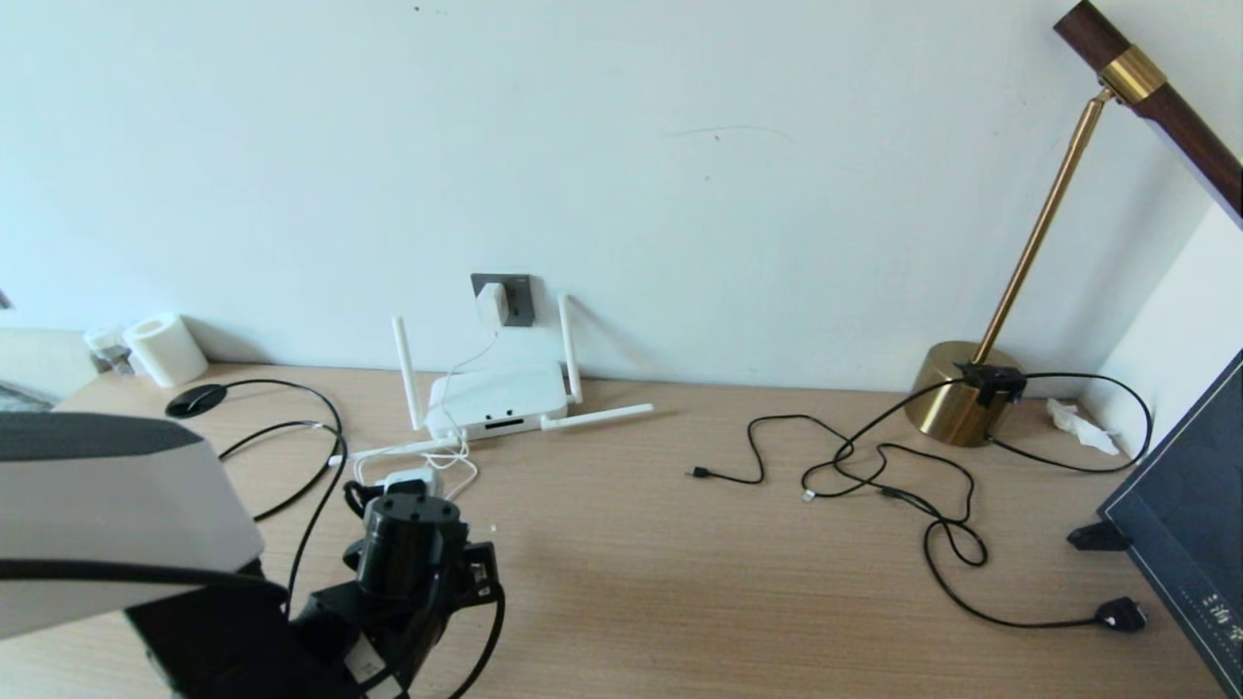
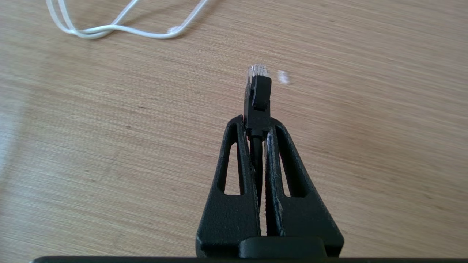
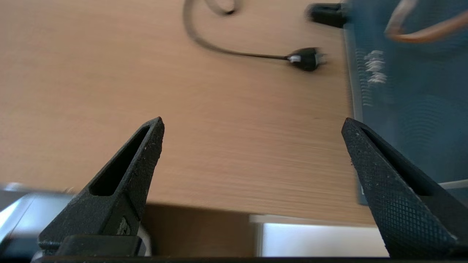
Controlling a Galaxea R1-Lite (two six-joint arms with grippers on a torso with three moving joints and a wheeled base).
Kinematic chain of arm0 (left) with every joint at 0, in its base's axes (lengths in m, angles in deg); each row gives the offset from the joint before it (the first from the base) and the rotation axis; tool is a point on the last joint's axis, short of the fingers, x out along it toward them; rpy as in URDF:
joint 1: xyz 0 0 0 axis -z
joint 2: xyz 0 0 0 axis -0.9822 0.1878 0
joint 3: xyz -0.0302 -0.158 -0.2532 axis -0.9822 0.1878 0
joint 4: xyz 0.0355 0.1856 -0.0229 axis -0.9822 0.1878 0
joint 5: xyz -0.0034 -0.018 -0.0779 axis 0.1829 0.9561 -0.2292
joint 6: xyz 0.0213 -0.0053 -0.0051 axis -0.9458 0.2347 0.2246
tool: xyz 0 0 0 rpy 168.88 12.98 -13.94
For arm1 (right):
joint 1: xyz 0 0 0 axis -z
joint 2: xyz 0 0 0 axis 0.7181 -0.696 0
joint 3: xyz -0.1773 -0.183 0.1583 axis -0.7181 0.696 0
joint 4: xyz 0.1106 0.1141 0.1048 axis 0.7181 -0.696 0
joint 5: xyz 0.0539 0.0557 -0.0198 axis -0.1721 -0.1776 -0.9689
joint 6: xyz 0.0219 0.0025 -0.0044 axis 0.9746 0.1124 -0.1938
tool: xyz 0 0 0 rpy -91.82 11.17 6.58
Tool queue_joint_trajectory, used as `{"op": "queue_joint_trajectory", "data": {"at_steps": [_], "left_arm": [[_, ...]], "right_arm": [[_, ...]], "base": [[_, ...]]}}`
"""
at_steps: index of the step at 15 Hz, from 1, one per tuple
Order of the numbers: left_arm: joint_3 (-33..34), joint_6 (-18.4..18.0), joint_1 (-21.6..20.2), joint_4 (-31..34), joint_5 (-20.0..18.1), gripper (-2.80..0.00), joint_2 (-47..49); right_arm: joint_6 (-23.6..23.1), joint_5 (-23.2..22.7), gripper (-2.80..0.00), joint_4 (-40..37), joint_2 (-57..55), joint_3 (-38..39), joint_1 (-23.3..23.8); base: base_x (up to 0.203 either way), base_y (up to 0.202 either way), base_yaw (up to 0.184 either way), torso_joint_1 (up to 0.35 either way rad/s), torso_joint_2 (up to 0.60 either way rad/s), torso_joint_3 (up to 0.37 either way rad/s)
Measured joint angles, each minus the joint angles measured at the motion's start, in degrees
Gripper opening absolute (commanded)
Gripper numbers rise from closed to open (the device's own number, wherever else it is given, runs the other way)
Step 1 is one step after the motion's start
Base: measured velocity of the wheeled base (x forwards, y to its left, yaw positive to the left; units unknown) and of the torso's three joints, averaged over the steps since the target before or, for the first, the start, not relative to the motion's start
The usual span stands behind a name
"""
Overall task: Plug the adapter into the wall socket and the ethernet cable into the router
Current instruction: Align cable and router interface
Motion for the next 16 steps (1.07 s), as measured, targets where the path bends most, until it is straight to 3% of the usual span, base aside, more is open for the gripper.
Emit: {"op": "queue_joint_trajectory", "data": {"at_steps": [3, 5, 8, 12, 16], "left_arm": [[0.7, -1.8, 0.3, -3.9, 0.2, -2.8, 1.9], [1.5, -2.3, 0.3, -5.6, 0.3, -2.8, 2.9], [2.5, -3.4, 0.7, -8.2, 0.3, -2.8, 3.9], [2.2, -3.7, 0.8, -10.8, 0.5, -2.8, 5.1], [0.1, -4.2, 0.9, -19.7, 3.4, -2.8, 9.6]], "right_arm": [[1.9, 0.2, 0.0, 2.1, 3.2, 0.6, 3.8], [3.5, -3.7, 0.0, 3.4, 4.5, 1.4, 4.2], [1.5, -8.3, 0.0, -1.8, 3.8, 1.3, 4.1], [1.5, -7.9, 0.0, -0.3, 10.8, 1.6, 2.8], [8.7, -5.9, 0.0, 0.7, 18.3, 2.0, 1.6]], "base": [[0.0, 0.0, 0.0, 0.0, 0.0, 0.0], [0.0, 0.0, 0.0, 0.0, 0.0, 0.0], [0.0, 0.0, 0.0, 0.0, 0.0, 0.0], [0.0, 0.0, 0.0, 0.0, 0.0, 0.0], [0.0, 0.0, 0.0, 0.0, 0.0, 0.0]]}}
